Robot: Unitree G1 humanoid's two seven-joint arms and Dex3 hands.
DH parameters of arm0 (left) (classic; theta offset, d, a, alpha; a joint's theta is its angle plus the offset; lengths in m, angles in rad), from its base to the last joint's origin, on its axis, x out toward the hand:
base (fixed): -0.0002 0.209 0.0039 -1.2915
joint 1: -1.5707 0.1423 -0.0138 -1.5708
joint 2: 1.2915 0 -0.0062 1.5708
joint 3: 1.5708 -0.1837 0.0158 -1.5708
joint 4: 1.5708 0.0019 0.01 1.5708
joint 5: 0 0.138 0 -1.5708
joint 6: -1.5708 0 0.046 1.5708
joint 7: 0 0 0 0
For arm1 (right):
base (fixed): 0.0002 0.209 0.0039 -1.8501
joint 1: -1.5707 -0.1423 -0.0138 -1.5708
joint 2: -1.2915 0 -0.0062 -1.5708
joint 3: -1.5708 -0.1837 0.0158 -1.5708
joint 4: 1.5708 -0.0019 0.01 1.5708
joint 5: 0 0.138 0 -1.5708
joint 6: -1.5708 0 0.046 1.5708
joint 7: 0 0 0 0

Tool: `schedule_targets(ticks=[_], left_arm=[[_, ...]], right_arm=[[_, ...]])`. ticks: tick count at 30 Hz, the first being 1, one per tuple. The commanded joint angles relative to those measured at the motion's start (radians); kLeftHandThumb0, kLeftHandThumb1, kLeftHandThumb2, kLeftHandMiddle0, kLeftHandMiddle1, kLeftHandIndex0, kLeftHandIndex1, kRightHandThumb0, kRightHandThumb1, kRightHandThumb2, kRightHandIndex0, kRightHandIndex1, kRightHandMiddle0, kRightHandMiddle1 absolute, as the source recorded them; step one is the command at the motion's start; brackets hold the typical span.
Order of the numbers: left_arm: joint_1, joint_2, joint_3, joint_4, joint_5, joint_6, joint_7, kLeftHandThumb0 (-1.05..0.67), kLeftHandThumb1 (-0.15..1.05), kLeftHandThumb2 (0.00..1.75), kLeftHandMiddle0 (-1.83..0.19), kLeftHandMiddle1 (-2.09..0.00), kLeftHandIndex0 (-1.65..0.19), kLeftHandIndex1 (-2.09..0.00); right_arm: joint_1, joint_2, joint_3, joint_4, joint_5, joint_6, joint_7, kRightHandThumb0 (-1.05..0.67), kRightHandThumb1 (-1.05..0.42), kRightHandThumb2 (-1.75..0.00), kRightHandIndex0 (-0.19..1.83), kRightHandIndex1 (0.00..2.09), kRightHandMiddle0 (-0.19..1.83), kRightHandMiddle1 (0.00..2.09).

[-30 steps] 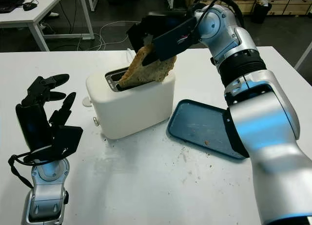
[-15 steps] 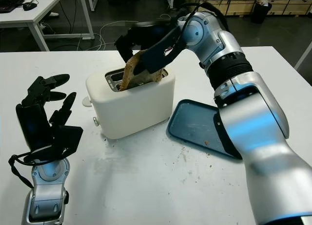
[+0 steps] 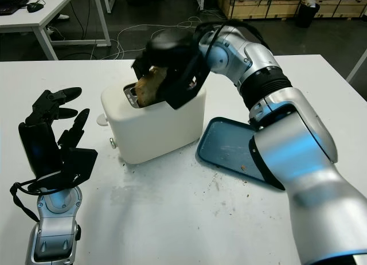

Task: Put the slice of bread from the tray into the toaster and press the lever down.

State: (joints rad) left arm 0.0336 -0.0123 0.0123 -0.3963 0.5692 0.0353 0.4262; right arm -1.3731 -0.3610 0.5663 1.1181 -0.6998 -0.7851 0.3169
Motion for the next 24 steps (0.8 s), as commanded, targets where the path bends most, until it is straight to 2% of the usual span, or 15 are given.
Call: schedule_targets(ticks=[1,16,19,21,24], left_arm=[[-0.001,-0.001,-0.004,0.003,0.007,-0.015,0.009,-0.15,0.86,0.0,-0.55,-1.24,-0.71,-0.62],[-0.001,0.004,-0.009,0.014,0.017,-0.017,0.021,-0.15,0.86,0.0,-0.56,-1.23,-0.72,-0.61],[0.001,0.001,-0.011,0.008,0.02,-0.004,0.019,-0.17,0.87,0.0,-0.55,-1.22,-0.72,-0.6],[0.001,0.001,-0.01,0.01,0.018,-0.008,0.022,-0.16,0.86,0.0,-0.55,-1.23,-0.72,-0.6],[0.002,0.004,-0.01,0.012,0.017,-0.015,0.024,-0.16,0.86,0.0,-0.55,-1.23,-0.72,-0.6]], right_arm=[[-0.035,-0.014,0.009,0.008,-0.027,-0.013,-0.041,-0.72,-0.92,-0.04,0.24,0.88,0.69,0.18],[-0.088,-0.038,0.029,0.026,-0.09,-0.014,-0.21,-0.66,-0.92,-0.01,0.21,0.9,0.68,0.16],[-0.106,-0.054,0.017,0.028,-0.08,0.003,-0.215,-0.6,-0.91,-0.01,0.27,0.85,0.71,0.16],[-0.118,-0.068,0.004,0.022,-0.066,0.016,-0.206,-0.56,-0.92,-0.01,0.39,0.74,0.73,0.12],[-0.125,-0.095,-0.03,0.016,-0.044,-0.005,-0.229,-0.53,-0.91,-0.01,0.5,0.73,0.76,0.12]])
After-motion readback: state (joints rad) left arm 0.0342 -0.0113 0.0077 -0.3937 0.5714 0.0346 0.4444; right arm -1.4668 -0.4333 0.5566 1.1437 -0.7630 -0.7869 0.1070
